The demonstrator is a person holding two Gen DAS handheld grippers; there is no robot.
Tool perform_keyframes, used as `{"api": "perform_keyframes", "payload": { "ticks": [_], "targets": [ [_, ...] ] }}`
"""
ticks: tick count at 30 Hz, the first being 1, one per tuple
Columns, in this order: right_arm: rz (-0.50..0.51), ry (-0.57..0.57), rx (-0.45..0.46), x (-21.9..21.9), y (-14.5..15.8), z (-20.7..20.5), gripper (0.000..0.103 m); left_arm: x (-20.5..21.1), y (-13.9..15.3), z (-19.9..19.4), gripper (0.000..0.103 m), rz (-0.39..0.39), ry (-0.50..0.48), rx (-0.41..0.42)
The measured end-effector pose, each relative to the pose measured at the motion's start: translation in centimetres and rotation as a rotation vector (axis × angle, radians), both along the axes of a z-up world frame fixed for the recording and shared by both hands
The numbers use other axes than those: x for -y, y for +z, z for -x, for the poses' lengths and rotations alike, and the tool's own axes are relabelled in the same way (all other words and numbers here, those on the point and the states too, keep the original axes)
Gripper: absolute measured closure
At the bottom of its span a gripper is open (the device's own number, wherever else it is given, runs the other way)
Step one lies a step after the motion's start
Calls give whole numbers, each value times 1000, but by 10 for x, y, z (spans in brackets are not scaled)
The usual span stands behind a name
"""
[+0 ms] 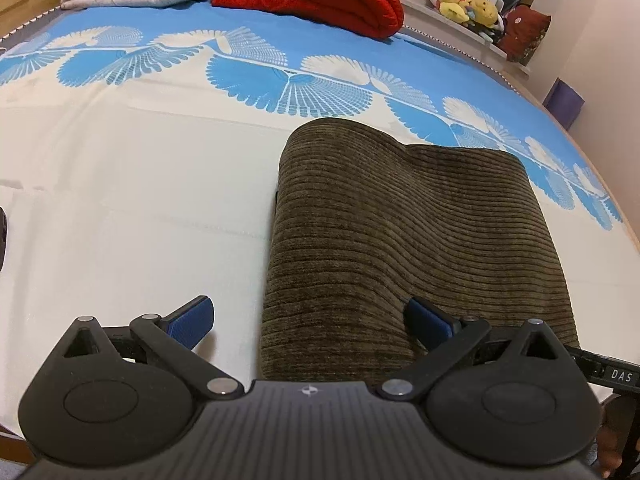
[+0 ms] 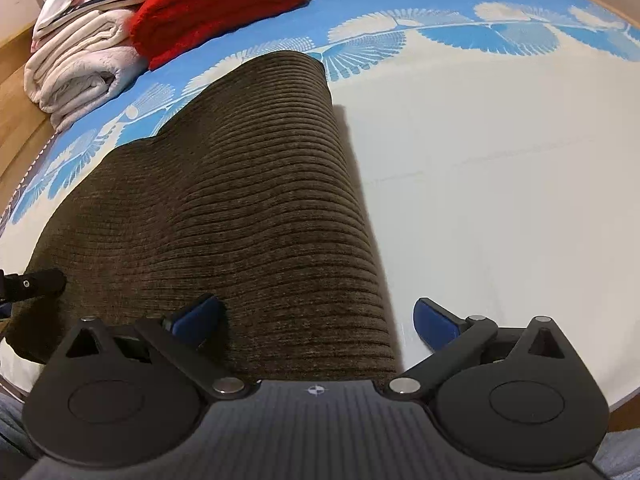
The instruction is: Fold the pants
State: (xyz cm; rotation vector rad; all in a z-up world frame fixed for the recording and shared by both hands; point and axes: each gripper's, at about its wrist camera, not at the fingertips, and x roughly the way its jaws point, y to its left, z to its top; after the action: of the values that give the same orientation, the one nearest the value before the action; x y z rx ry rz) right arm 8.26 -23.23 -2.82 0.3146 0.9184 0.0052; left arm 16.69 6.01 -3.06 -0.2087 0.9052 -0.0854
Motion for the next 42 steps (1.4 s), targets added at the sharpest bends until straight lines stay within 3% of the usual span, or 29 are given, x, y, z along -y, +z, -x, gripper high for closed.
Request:
{"api": "perform_keyframes", "payload": {
  "ticks": [8, 12, 15, 18, 19, 20, 21, 25, 28, 32, 37, 42],
  "targets": [
    [-9, 0, -7, 1, 1, -2, 1, 1, -1, -2, 0, 7, 3, -6],
    [-34, 61, -52, 7, 3, -21, 1, 0, -2, -19, 0, 38, -14, -37],
    [-142, 76, -113, 21, -3, -47, 0, -8, -6, -36, 0, 101, -19, -81],
    [-195, 114, -100, 29, -5, -65, 0, -14, -14, -48, 2, 179, -2, -138],
    [-199, 130, -97, 29, -6, -67, 2, -14, -16, -50, 11, 201, -9, -145],
    [-198, 130, -87, 29, -5, -66, 8, -14, -15, -50, 31, 237, -34, -137],
    [-194, 143, -73, 27, -4, -63, 22, -14, -13, -48, 36, 266, -54, -125],
    [-147, 173, -29, 18, 2, -54, 45, -7, -11, -43, 41, 221, -60, -92],
    [-110, 206, 9, 13, 6, -51, 54, -3, -9, -41, 41, 203, -60, -75],
    [93, 304, 107, -11, 15, -41, 58, 2, -7, -41, 42, 192, -52, -49],
    [155, 296, 138, -7, 30, -60, 61, 16, -2, -58, 46, 182, -76, -30],
    [195, 263, 177, 16, 39, -91, 62, 49, 7, -103, 47, 160, -120, -16]
  ]
}}
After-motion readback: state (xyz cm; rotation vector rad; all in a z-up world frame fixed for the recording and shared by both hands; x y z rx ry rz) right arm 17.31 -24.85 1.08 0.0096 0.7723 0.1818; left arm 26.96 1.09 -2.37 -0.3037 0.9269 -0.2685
